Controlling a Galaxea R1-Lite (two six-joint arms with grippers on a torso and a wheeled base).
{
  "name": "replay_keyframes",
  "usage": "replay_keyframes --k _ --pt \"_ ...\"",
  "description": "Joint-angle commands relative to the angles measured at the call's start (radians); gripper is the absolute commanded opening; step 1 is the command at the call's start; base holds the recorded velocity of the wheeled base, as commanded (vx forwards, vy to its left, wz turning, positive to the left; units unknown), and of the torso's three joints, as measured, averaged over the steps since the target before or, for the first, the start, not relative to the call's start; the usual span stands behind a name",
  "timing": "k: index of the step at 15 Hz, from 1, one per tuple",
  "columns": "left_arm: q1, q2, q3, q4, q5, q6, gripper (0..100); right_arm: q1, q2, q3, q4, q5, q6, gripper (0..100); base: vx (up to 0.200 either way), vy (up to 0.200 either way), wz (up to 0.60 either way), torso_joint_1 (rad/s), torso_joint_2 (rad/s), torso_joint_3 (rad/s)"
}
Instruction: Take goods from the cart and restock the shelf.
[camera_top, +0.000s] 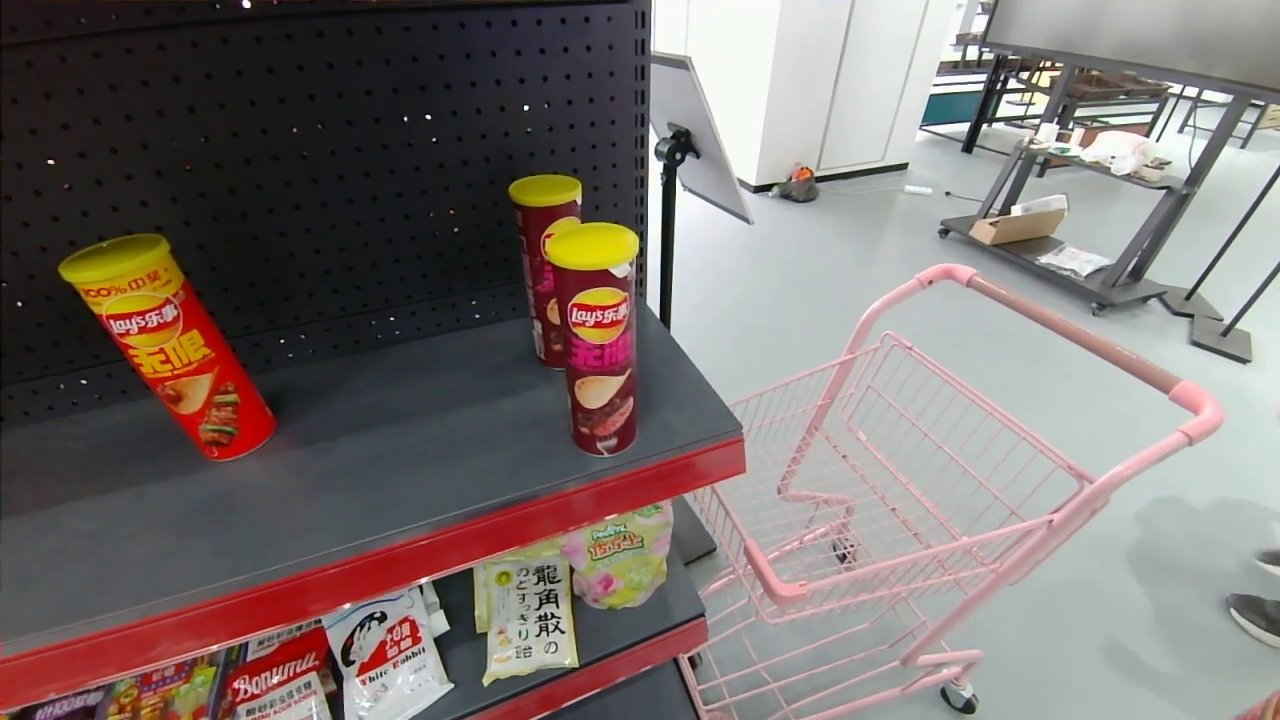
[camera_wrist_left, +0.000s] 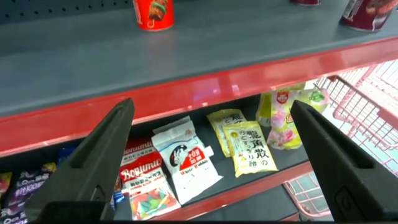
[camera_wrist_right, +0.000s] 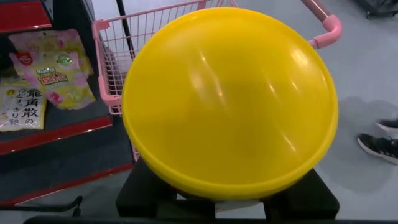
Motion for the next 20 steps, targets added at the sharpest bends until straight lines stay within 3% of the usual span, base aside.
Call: replay_keyframes --k 1,5,12,20 --pt "0.0 0.0 0.0 0.0 0.0 0.0 100 0.0 0.007 0.002 0.002 0.001 0.001 0 0.0 0.0 0.0 0.159 -0.39 -0.237" --pt "0.0 0.0 0.0 0.0 0.0 0.0 100 -0.001 0.009 0.02 -0.001 -0.003 -0.013 0 0.0 0.0 0.0 0.113 -0.27 -0.151" --pt "0.0 0.0 0.0 0.0 0.0 0.0 100 -0.003 0.004 0.022 -0.001 -0.005 -0.016 0 0.0 0.0 0.6 0.011 -0.01 -0.008" --pt "0.0 0.0 0.0 0.0 0.0 0.0 100 0.0 -0.166 0.085 0.002 0.004 -0.015 0 0.0 0.0 0.0 0.0 0.0 0.0"
